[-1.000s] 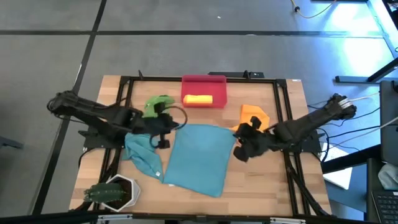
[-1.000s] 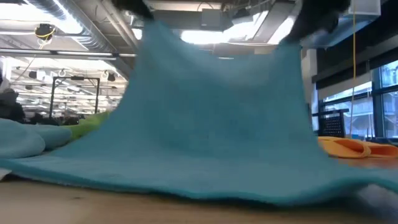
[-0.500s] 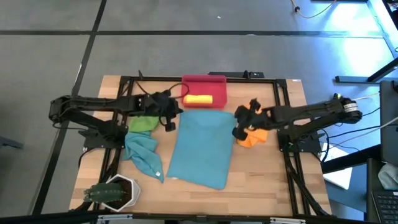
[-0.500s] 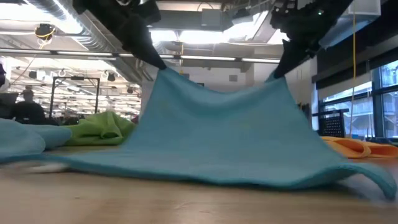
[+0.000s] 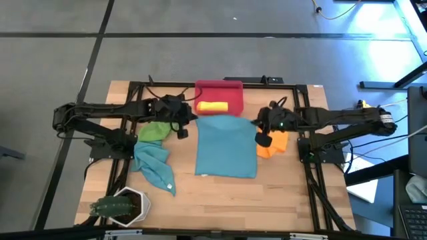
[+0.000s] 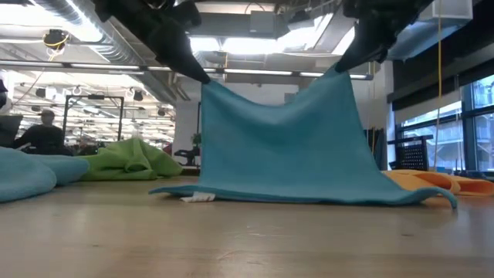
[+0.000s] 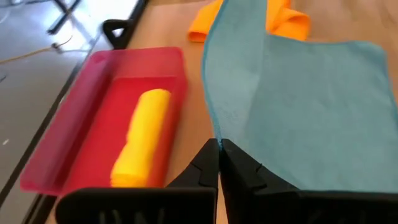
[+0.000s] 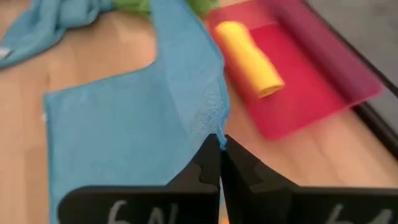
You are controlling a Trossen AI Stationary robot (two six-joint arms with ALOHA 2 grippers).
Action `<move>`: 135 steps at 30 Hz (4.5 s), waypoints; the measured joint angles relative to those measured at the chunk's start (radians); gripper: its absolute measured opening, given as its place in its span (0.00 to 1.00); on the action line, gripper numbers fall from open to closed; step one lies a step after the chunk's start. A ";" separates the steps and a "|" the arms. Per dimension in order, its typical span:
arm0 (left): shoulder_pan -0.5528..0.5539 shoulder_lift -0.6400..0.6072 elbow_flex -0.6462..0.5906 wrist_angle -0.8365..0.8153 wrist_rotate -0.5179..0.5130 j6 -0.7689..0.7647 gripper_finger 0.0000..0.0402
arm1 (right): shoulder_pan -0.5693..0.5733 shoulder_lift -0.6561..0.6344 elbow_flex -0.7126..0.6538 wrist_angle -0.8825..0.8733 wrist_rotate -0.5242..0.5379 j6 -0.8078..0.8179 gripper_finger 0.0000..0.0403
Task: Roll microfiber towels into tight, uniform cylinder then place into a basket
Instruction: Roll the left blue microfiber cloth
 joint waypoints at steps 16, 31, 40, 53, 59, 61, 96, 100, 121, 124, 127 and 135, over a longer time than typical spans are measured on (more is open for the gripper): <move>-0.250 0.061 0.000 -0.023 -0.017 0.038 0.00 | 0.324 0.002 -0.236 0.191 0.009 0.193 0.01; -0.348 0.269 0.000 -0.016 -0.017 0.032 0.00 | 0.412 0.002 -0.415 0.424 -0.057 0.212 0.01; -0.372 0.334 0.000 0.000 0.092 0.030 0.01 | 0.441 0.016 -0.520 0.640 -0.074 0.290 0.05; -0.371 0.355 0.001 0.047 0.097 -0.005 0.27 | 0.447 0.033 -0.538 0.708 -0.137 0.340 0.43; -0.403 0.344 0.002 0.039 0.108 -0.022 0.31 | 0.447 0.042 -0.538 0.715 -0.047 0.337 0.44; -0.407 0.344 0.002 0.044 0.009 -0.023 0.31 | 0.440 0.050 -0.538 0.710 0.021 0.324 0.42; -0.402 0.484 0.001 0.135 -0.005 -0.009 0.30 | 0.365 0.339 -0.443 0.733 -0.289 0.215 0.19; -0.416 0.484 0.001 0.135 -0.007 -0.010 0.30 | 0.392 0.339 -0.443 0.735 -0.288 0.235 0.19; -0.426 0.488 0.001 0.293 0.073 -0.197 0.30 | 0.078 0.339 -0.431 0.680 -0.211 0.099 0.15; -0.448 0.488 0.001 0.257 0.054 -0.207 0.29 | 0.052 0.339 -0.396 0.552 -0.215 0.057 0.11; -0.448 0.488 0.001 0.238 0.030 -0.220 0.29 | 0.048 0.339 -0.347 0.397 -0.215 0.028 0.07; -0.389 0.489 0.001 0.183 -0.023 -0.233 0.27 | 0.110 0.339 -0.274 0.225 -0.282 0.100 0.01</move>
